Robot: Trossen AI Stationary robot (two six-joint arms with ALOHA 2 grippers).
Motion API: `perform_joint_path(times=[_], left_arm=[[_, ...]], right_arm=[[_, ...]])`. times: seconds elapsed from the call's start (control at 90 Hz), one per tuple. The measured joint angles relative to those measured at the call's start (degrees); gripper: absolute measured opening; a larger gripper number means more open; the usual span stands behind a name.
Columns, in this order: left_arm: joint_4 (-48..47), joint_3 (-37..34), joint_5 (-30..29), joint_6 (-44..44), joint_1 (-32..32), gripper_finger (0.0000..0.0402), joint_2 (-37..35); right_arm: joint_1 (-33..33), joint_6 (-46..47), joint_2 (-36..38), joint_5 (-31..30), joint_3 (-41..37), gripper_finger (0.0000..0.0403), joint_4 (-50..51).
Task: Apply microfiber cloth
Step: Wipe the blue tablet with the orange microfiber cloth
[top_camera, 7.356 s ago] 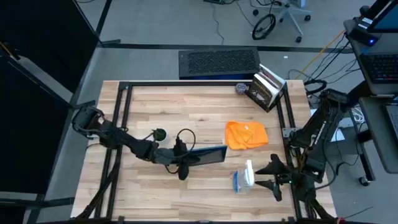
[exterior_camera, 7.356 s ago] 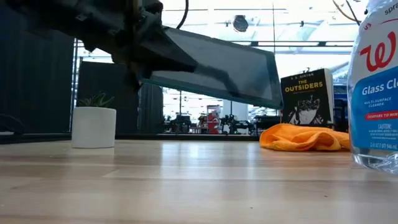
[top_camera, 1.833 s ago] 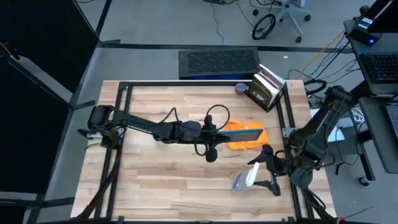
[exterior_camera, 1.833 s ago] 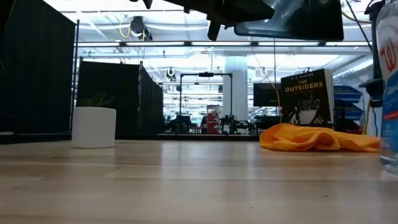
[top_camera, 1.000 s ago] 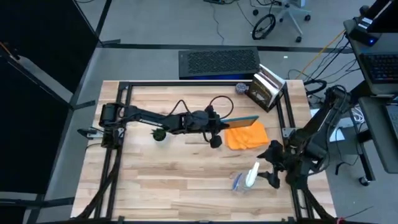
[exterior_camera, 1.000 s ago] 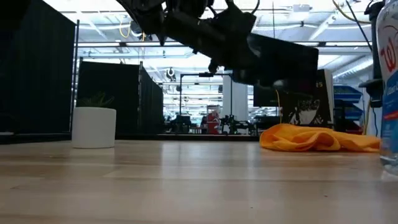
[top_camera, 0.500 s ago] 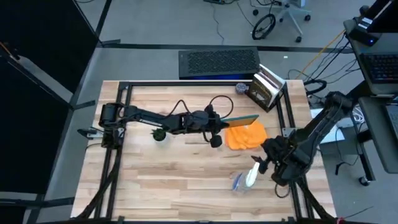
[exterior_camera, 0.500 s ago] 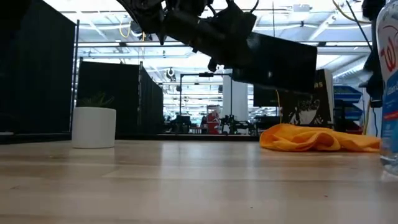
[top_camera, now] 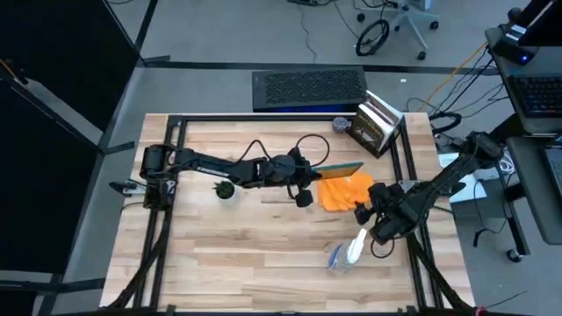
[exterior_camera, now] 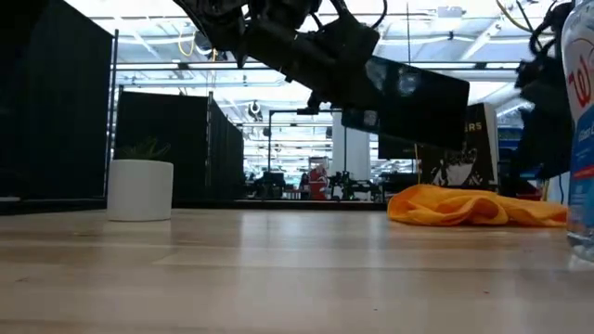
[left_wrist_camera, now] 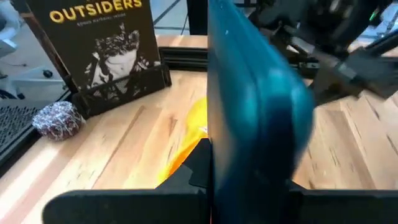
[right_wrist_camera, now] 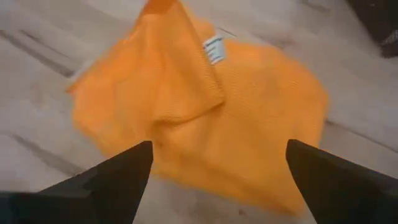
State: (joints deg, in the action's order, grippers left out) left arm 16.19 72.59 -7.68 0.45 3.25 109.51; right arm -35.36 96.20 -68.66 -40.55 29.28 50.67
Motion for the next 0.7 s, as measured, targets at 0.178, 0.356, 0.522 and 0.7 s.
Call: perform_joint_path(times=[0.178,0.356,0.522,0.7], left_arm=[[-0.4,-0.5,0.0,0.0,0.1,0.0006,0.0],[-0.5,-0.5,0.0,0.0,0.1,0.0006,0.0],[0.2,-0.6,0.0,-0.1,0.1,0.0006,0.0],[4.5,-0.5,0.0,0.0,0.1,0.0006,3.6]], right_arm=[[5.0,-5.1,0.0,-0.1,-4.0,0.0352,-5.4],[8.5,-11.6,0.0,0.8,-8.4,0.0352,-15.2],[8.7,-15.3,0.1,3.0,-13.0,0.0352,-27.7],[6.0,-18.0,0.1,2.0,-15.2,0.0352,-39.5]])
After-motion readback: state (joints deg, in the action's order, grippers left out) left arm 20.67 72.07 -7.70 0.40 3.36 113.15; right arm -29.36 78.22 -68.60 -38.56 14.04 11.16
